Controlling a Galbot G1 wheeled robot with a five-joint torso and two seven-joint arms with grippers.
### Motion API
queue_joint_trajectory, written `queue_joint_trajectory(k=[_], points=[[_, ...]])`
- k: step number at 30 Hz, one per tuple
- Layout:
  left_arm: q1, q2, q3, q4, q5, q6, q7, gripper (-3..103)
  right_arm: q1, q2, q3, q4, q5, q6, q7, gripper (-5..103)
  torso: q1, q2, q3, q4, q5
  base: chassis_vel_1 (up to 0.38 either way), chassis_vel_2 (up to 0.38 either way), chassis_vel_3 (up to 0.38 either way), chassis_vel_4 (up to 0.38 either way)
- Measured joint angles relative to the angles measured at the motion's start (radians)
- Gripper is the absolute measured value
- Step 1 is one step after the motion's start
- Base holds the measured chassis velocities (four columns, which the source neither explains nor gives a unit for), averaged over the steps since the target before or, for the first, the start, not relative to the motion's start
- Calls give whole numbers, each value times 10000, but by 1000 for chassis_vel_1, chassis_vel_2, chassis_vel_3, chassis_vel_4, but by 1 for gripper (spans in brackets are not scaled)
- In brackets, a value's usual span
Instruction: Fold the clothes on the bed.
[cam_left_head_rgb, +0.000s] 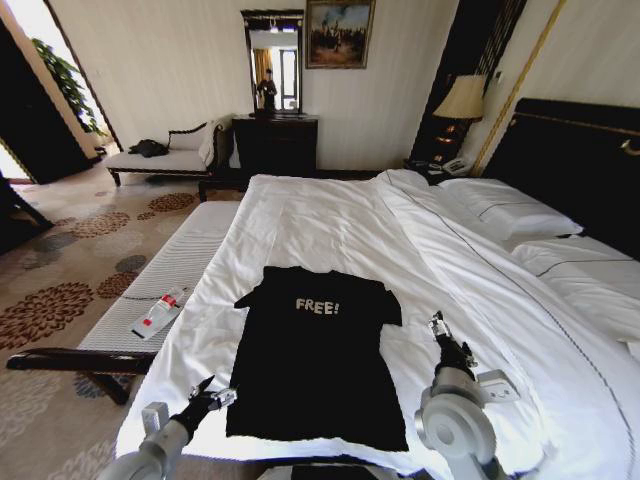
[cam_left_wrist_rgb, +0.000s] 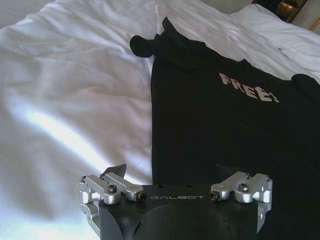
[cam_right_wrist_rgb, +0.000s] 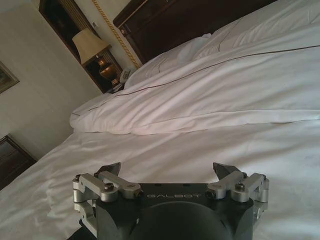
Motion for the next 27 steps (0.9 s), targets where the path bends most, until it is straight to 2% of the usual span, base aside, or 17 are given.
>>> queue_joint_trajectory(k=[4, 6, 7, 10, 12, 15, 18, 19, 20, 22, 24, 25, 27], points=[[149, -48, 121, -13, 136, 46, -158, 102, 24, -55, 23, -6, 188, -61, 103, 100, 0, 0, 0, 1, 2, 0, 0, 0, 0], [191, -42, 217, 76, 394, 1, -259, 94, 30, -65, 11, -45, 236, -88, 159, 100, 0, 0, 0, 1, 2, 0, 0, 0, 0], [191, -42, 217, 76, 394, 1, -259, 94, 30, -65, 11, -45, 236, -88, 159, 100, 0, 0, 0, 1, 2, 0, 0, 0, 0], [250, -42, 254, 108, 549, -42, -291, 79, 25, -50, -40, -101, 313, -112, 234, 100, 0, -1, 0, 0, 1, 0, 0, 0, 0], [267, -50, 246, 93, 553, -46, -291, 79, 18, -48, -46, -103, 334, -117, 248, 100, 0, -1, 0, 0, 1, 0, 0, 0, 0], [364, -135, 213, -4, 625, -80, -291, 62, -4, -45, -49, -105, 399, -127, 308, 100, 0, 0, 0, 0, 2, 0, 0, 0, 0], [414, -179, 215, -24, 705, -105, -289, 57, -27, -34, -43, -101, 420, -128, 337, 100, 0, -1, 0, 1, 2, 0, 0, 0, 0], [437, -230, 216, -33, 755, -129, -290, 46, -87, -16, -41, -76, 430, -129, 369, 100, 0, 0, 0, 1, 2, 0, 0, 0, 0], [438, -250, 216, -33, 766, -134, -295, 41, -121, -6, -41, -60, 430, -129, 382, 100, 0, 0, 0, 1, 1, 0, 0, 0, 0], [437, -265, 215, -33, 769, -137, -302, 41, -153, 2, -41, -45, 430, -129, 393, 100, 0, 0, 0, 0, 1, 0, 0, 0, 0], [416, -293, 209, -24, 771, -140, -341, 30, -238, 13, -37, -4, 428, -129, 427, 100, 0, 0, 0, 0, 1, 0, 0, 0, 0], [416, -293, 209, -24, 771, -140, -341, 30, -238, 13, -37, -4, 428, -129, 427, 100, 0, 0, 0, 0, 1, 0, 0, 0, 0], [389, -309, 225, 13, 774, -140, -389, 19, -284, 14, -25, 27, 424, -129, 449, 100, 0, 0, 0, 0, 2, 0, 0, 0, 0]])
